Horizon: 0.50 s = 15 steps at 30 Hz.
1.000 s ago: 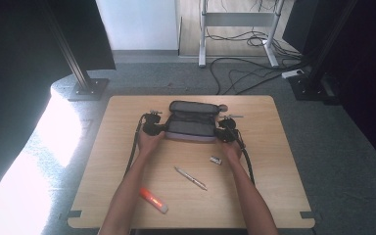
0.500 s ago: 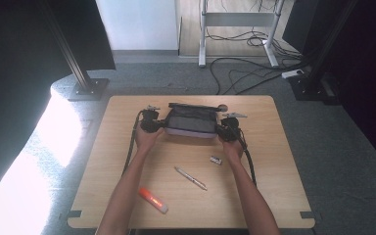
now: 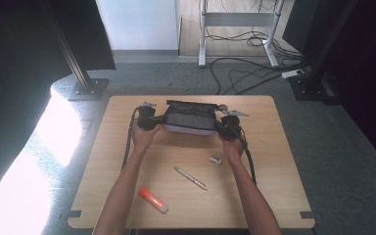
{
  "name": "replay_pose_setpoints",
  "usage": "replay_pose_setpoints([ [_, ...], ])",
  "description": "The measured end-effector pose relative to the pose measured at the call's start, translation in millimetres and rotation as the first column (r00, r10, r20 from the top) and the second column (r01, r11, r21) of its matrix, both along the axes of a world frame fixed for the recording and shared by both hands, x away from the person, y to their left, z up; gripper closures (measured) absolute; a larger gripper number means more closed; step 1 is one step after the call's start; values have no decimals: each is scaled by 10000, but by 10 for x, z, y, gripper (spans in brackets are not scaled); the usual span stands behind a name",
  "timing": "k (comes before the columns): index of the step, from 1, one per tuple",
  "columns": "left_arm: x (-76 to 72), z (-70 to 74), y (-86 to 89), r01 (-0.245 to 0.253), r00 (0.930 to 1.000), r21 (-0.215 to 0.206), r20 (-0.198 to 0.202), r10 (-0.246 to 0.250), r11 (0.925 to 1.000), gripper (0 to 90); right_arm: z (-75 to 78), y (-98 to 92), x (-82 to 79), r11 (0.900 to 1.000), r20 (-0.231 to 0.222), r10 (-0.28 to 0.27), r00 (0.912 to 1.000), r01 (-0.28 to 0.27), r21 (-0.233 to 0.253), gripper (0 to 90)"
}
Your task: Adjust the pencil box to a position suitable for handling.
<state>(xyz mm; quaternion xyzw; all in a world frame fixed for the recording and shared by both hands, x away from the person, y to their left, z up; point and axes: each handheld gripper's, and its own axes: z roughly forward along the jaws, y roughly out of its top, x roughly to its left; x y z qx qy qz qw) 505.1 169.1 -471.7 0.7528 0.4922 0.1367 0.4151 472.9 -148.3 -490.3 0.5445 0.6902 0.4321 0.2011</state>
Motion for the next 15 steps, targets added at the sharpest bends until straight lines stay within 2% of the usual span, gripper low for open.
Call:
replay_pose_setpoints([
  [10, -71, 111, 33, 93, 9996, -33, 255, -92, 10000, 869, 93, 33, -67, 9997, 300, 155, 9994, -150, -166, 871],
  [15, -157, 155, 52, 137, 9988, -245, 465, -126, 9996, 868, 151, 34, -112, 9995, 520, 193, 9985, -179, -269, 871],
])
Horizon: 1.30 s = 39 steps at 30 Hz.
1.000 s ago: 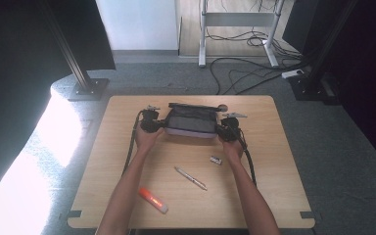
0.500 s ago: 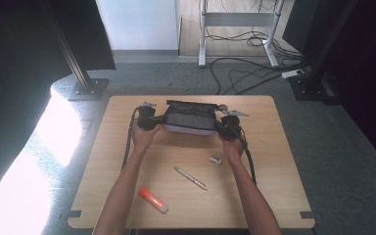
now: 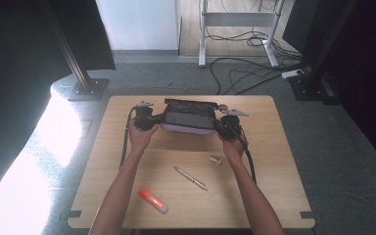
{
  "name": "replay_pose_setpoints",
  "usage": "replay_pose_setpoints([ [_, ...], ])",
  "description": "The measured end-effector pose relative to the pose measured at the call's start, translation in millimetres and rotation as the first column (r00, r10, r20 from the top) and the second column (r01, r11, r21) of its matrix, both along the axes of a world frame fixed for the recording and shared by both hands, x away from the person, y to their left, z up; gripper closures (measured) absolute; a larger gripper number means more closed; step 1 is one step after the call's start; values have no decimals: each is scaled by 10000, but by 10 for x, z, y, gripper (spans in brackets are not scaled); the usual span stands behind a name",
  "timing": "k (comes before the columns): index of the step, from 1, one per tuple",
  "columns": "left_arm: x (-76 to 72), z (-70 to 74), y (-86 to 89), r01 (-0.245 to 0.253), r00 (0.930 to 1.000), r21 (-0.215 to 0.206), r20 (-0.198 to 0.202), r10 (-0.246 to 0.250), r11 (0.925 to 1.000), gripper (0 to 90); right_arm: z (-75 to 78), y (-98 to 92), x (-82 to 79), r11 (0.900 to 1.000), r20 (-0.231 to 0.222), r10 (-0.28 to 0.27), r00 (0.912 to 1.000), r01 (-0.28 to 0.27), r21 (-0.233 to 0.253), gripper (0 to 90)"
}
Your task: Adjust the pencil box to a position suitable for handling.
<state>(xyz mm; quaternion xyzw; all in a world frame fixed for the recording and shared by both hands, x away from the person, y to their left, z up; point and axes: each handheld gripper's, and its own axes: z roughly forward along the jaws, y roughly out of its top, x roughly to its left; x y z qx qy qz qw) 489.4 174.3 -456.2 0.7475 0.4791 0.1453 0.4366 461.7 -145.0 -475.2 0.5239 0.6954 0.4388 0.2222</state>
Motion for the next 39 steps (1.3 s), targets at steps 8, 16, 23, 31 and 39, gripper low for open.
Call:
replay_pose_setpoints([
  [8, -88, 59, 36, 48, 9998, 147, 215, -51, 9999, 869, 55, 59, -53, 9993, 222, 145, 9996, -137, -359, 871],
  [16, -152, 124, 101, 73, 9994, 148, 348, -78, 9999, 870, 111, 109, -101, 9984, 433, 351, 9984, -332, -448, 872],
  [23, -246, 134, 150, 53, 9987, 119, 499, -58, 9999, 870, 119, 141, -123, 9987, 422, 443, 9981, -431, -277, 872],
  [31, -345, 87, 231, 81, 9985, 15, 549, -82, 10000, 870, 156, 197, -176, 9970, 531, 679, 9963, -658, -402, 873],
  [39, -444, 57, 316, 85, 9981, -42, 607, -82, 10000, 870, 145, 273, -223, 9943, 601, 926, 9939, -891, -581, 873],
])
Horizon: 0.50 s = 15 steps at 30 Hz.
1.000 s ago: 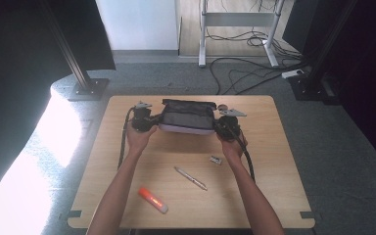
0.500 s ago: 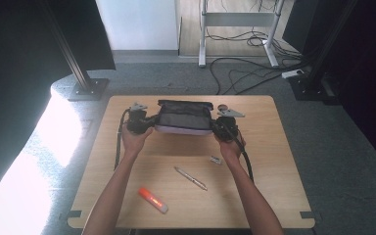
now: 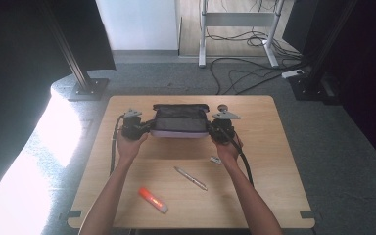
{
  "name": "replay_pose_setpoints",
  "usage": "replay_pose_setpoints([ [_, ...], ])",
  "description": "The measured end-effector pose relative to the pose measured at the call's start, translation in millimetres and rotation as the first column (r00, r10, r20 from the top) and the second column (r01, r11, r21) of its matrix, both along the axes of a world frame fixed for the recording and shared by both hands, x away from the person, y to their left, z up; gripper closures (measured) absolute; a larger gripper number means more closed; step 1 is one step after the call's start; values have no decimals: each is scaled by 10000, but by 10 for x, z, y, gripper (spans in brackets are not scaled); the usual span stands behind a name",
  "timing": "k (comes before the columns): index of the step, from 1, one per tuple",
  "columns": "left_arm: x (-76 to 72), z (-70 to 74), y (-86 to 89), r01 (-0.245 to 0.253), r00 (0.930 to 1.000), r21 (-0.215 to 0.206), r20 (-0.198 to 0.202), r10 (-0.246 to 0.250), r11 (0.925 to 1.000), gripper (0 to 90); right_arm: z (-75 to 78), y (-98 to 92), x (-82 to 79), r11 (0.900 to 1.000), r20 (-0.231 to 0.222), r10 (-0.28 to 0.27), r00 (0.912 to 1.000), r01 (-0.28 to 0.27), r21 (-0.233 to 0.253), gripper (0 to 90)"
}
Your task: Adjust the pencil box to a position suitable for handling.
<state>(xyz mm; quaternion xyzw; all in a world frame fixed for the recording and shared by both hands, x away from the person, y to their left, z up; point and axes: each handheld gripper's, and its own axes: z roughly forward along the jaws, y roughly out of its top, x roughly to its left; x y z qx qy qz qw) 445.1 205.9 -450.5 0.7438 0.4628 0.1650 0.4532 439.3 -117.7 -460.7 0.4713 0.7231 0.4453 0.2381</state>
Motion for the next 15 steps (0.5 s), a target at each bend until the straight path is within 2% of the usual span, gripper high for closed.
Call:
replay_pose_setpoints([
  [6, -99, -17, 32, 101, 9999, -59, 89, -100, 9999, 869, -35, 14, -101, 9997, 108, 202, 9997, -203, 101, 873],
  [15, -195, -157, 15, 256, 9996, 4, -84, -256, 9997, 869, -158, -14, -207, 9995, -32, 300, 9995, -299, 39, 872],
])
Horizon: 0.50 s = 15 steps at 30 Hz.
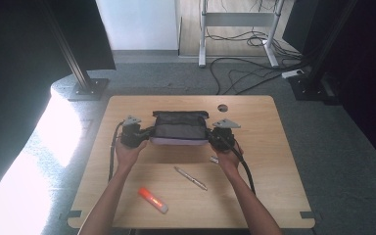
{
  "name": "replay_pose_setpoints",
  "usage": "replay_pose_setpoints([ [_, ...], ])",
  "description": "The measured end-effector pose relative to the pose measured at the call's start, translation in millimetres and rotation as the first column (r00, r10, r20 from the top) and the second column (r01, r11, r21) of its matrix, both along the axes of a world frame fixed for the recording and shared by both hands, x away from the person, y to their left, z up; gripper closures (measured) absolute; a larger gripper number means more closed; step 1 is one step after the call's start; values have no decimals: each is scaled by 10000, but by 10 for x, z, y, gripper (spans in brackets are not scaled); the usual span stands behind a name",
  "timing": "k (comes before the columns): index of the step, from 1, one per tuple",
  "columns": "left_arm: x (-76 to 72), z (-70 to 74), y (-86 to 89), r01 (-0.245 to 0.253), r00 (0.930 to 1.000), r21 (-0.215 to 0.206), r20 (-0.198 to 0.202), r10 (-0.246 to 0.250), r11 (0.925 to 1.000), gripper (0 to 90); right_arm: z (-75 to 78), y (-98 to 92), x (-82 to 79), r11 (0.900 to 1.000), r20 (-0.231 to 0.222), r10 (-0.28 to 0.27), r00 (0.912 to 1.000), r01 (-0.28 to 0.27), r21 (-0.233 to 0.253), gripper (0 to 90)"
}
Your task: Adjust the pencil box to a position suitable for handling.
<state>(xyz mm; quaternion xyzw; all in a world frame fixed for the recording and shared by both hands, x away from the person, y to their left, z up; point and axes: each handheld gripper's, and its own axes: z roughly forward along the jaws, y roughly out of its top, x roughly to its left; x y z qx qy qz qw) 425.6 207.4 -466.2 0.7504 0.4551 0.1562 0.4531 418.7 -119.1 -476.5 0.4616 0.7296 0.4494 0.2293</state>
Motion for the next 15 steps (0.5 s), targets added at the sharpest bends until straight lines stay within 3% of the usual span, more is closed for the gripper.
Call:
replay_pose_setpoints([
  [15, -45, -256, 12, 46, 9989, 191, -463, -37, 9998, 867, -261, 26, -44, 9997, -440, 109, 9990, -118, -208, 872],
])
